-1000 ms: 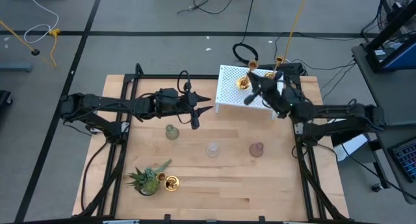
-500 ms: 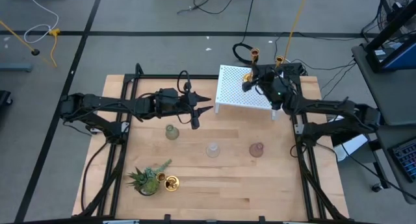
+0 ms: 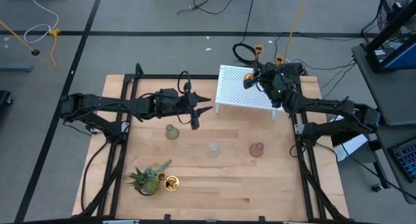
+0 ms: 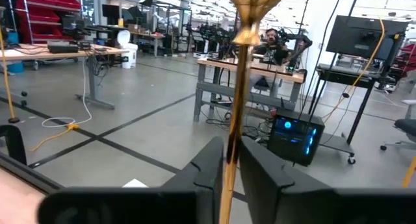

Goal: Pick & Place candle stick holders
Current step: Put the right gold candle holder on the shelf, then put the gold candle holder on the shelf

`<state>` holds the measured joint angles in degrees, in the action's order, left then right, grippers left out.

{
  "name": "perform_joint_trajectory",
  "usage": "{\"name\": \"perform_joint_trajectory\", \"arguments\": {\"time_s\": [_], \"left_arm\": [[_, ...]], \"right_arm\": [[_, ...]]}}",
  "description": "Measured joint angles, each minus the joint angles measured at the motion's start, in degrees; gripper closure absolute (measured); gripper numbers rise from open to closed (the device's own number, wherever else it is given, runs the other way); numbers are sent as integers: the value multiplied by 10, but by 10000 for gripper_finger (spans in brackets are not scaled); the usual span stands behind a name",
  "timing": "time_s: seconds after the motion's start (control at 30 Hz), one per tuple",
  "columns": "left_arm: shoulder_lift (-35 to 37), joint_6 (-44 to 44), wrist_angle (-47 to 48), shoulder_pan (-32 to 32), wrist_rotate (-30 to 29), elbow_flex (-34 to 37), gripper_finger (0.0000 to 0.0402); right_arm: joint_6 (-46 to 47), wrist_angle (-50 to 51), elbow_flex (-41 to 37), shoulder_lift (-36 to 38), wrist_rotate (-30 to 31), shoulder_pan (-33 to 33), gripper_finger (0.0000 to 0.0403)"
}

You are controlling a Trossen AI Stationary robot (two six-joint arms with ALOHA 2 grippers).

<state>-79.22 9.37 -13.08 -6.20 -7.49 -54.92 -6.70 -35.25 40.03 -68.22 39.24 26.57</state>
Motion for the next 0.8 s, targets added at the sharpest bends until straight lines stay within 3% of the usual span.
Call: {"name": "perform_joint_trajectory", "arguments": {"time_s": [0.23, 0.37, 0.53, 0.8], "left_arm": [[32, 0, 69, 14, -18, 0, 254], [83, 1, 146, 29, -58, 0, 254], [158, -5, 247, 56, -65, 0, 254], [230, -86, 436, 101, -59, 0, 254]], "right_arm": [[-2, 24, 0, -1, 2, 0, 304], [-2, 42, 0, 0, 2, 0, 285], [-2, 71, -1, 3, 3, -4, 267], [-1, 137, -1, 25, 65, -50, 250]]}}
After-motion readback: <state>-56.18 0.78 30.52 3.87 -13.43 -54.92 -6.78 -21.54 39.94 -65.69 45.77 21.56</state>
